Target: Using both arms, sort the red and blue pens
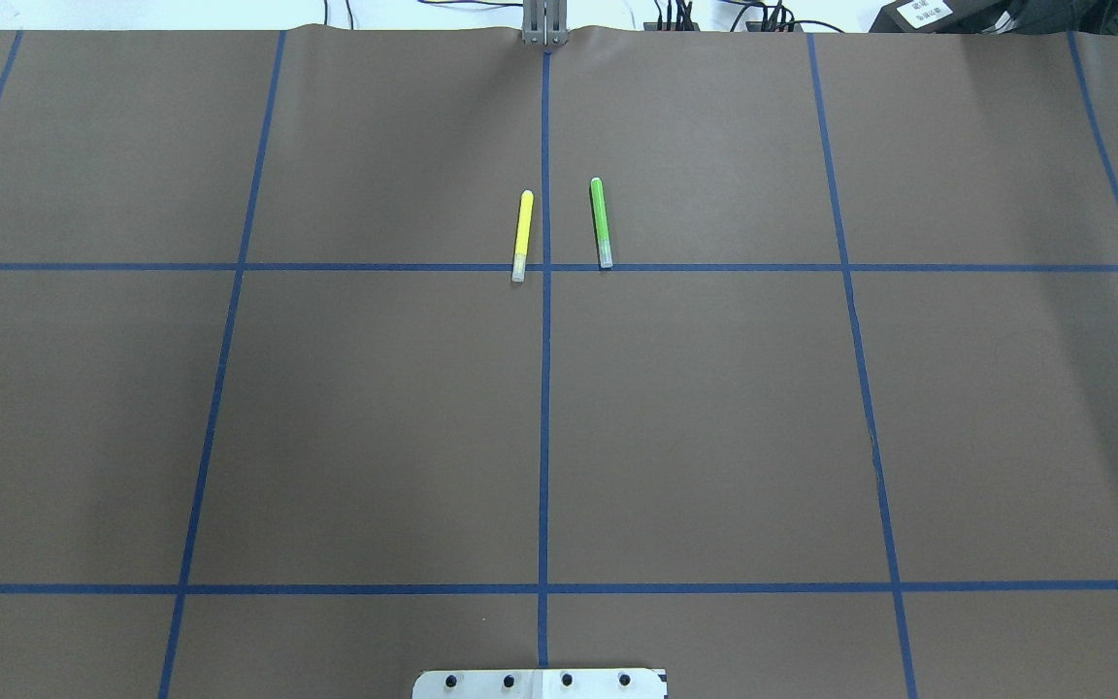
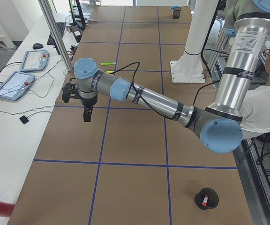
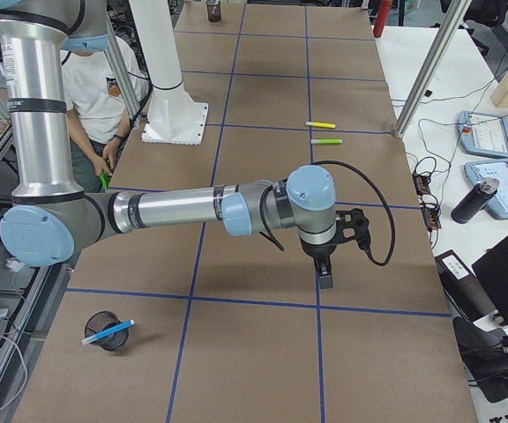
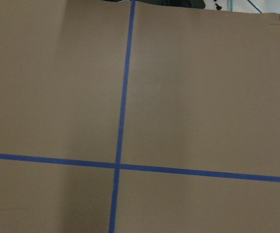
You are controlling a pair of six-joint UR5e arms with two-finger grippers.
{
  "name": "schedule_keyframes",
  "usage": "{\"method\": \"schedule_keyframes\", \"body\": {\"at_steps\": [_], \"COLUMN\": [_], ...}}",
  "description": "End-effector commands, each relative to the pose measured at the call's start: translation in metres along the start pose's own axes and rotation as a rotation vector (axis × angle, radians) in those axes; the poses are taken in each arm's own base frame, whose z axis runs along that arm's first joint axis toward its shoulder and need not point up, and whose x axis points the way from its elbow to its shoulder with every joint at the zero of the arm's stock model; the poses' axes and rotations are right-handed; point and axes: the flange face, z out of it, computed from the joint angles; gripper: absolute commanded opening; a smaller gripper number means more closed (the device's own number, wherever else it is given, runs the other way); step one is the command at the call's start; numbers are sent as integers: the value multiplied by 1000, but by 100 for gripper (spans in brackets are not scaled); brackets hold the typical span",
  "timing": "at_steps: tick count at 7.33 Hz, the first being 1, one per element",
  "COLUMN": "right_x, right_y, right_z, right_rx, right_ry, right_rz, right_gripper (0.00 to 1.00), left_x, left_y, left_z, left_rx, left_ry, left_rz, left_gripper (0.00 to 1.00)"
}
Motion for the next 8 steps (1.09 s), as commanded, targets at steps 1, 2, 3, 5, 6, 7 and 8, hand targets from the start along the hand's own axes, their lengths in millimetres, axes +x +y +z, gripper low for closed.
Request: {"method": "schedule_keyframes", "body": {"at_steps": [1, 2, 3, 5, 6, 7, 8], "right_x": [-57, -76, -83, -87, -88, -89, -90], "right_y": [-28, -28, -25, -13, -11, -11, -11], "right_z": [13, 4, 2, 23, 24, 24, 24], "right_rx": [-116, -140, -154, -203, -205, -205, -206], "right_ry": [-14, -10, -10, -12, -12, -14, -13], "right_rz": [-11, -12, -11, -21, -26, -28, -30], "right_gripper": [100, 100, 100, 100, 100, 100, 100], "left_x": [-17, -22, -35, -34, -25, -31, -37], "left_y": [11, 19, 31, 38, 46, 54, 55], "left_z": [13, 25, 39, 39, 26, 32, 42], "left_rx": [-19, -42, -74, -164, -156, -169, -192], "left_ry": [-43, -60, -68, -71, -69, -62, -30], "left_rz": [67, 98, 112, 28, 34, 23, -4], "left_gripper": [100, 100, 100, 100, 100, 100, 100]}}
